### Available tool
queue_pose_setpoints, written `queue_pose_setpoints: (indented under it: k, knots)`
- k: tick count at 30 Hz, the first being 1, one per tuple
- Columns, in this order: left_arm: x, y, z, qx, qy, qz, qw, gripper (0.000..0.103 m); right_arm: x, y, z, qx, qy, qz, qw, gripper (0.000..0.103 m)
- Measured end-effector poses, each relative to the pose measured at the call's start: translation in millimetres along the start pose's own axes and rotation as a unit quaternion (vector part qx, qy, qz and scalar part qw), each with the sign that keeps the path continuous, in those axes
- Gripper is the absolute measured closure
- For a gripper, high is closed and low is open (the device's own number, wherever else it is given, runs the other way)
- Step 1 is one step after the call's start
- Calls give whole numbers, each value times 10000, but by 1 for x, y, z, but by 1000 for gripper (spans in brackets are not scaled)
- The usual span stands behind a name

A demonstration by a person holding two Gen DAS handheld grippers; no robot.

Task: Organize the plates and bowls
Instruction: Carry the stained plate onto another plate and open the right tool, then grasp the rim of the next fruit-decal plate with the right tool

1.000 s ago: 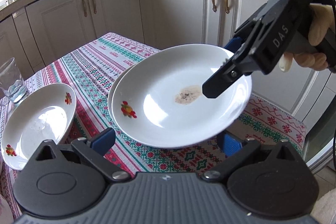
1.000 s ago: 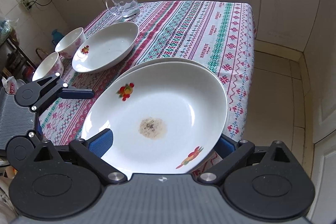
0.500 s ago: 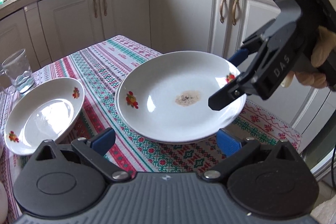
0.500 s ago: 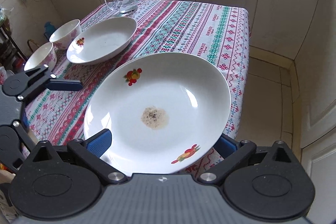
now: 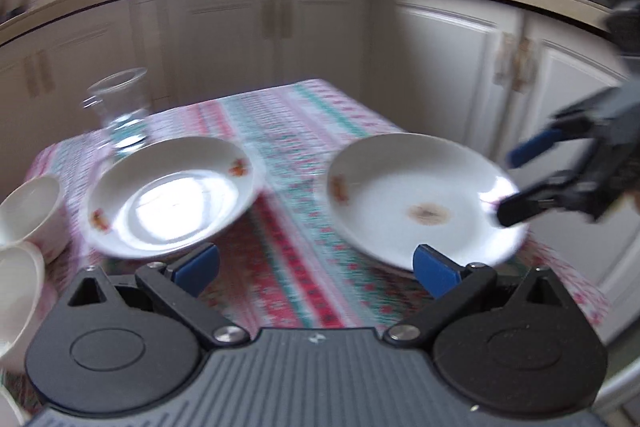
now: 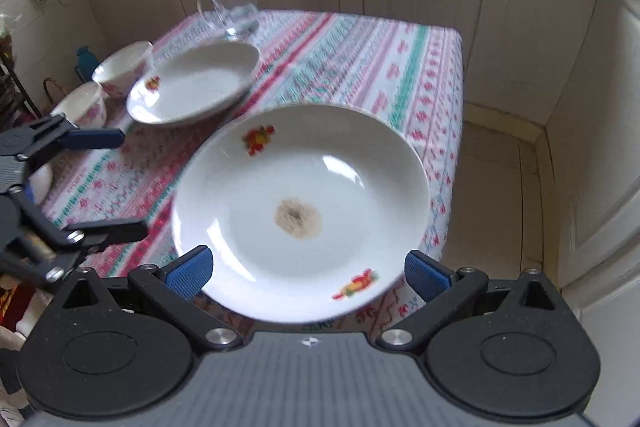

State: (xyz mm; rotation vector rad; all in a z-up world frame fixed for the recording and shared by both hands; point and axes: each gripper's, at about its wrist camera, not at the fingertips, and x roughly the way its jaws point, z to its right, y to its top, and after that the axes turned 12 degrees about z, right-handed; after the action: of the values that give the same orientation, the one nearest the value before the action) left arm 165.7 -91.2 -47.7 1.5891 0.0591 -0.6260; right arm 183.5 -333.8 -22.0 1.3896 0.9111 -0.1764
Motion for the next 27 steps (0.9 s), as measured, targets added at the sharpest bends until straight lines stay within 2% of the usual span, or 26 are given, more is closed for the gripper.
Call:
queue_pose_setpoints:
  k: [3,7,10,18,27]
  knots:
    - [6,-5,-16,-211,594,-99,9980,1,-6,9,-13,-237,59,260,9994,0]
    - [15,-15,-36,-476,979,-222,9938,1,-1,23,-26,-427,207,346,9983,0]
    - [21,-21,-43,-489,1213,-279,9910,1,7,32,-34,-513,360,346,9974,0]
    - [47,-27,-55,-641,1440,-409,9867,1,43,62,-36,-568,714,287,9954,0]
    - [62,-25,-61,-720,1411,-341,9868,0,93,97,-36,-882,1137,33,9896,0]
